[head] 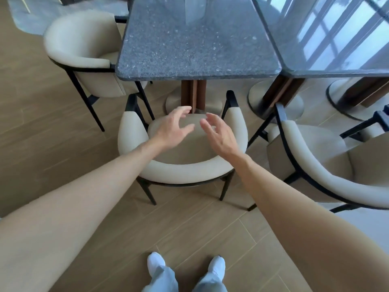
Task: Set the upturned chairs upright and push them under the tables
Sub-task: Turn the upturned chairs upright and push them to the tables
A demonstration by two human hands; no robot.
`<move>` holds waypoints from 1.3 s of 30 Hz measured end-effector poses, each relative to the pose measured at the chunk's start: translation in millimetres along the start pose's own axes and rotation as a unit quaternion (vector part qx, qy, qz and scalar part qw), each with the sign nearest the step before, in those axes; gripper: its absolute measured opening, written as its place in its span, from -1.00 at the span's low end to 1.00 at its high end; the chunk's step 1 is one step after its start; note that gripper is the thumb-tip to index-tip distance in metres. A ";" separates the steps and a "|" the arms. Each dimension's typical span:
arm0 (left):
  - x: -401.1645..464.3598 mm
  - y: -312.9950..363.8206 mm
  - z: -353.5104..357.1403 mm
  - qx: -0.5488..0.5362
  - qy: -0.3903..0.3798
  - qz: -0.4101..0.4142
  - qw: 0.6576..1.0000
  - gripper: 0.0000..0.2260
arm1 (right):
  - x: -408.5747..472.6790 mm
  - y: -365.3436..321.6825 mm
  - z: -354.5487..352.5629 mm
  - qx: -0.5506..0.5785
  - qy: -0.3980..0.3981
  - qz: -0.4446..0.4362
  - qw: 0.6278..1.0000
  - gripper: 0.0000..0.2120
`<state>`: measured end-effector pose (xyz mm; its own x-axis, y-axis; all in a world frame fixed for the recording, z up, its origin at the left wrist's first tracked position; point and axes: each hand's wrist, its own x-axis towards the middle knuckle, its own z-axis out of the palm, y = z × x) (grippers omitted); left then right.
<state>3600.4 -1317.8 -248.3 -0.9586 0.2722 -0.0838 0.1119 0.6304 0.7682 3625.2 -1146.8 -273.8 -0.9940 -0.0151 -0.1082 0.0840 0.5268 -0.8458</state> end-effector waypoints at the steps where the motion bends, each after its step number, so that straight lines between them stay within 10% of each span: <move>1: -2.7 21.6 0.4 -0.087 0.040 -0.025 0.995 -0.57 | -5.4 -8.5 -18.1 0.026 0.027 0.004 0.999 -0.45; 10: -36.8 154.5 96.6 -0.371 0.161 0.017 0.914 -0.63 | -94.7 21.9 -194.1 0.156 0.186 0.001 0.970 -0.54; 25: 115.8 366.6 384.7 -0.359 -0.019 0.080 0.930 -0.66 | -171.4 225.6 -513.1 0.112 0.354 0.122 0.921 -0.53; 31: 149.5 406.4 489.6 -0.345 -0.051 0.023 0.937 -0.64 | -172.2 297.7 -594.5 0.109 0.313 0.164 0.929 -0.79; 39: 145.4 381.9 516.2 -0.120 -0.026 -0.078 0.989 -0.56 | -133.8 398.9 -630.0 0.043 0.100 0.207 0.972 -0.46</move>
<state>3638.9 -662.2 -294.7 -0.9440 0.2261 -0.2403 -0.1073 0.4784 0.8716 3747.7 -399.2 -267.7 -0.8668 0.3535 -0.3517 0.4764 0.3787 -0.7935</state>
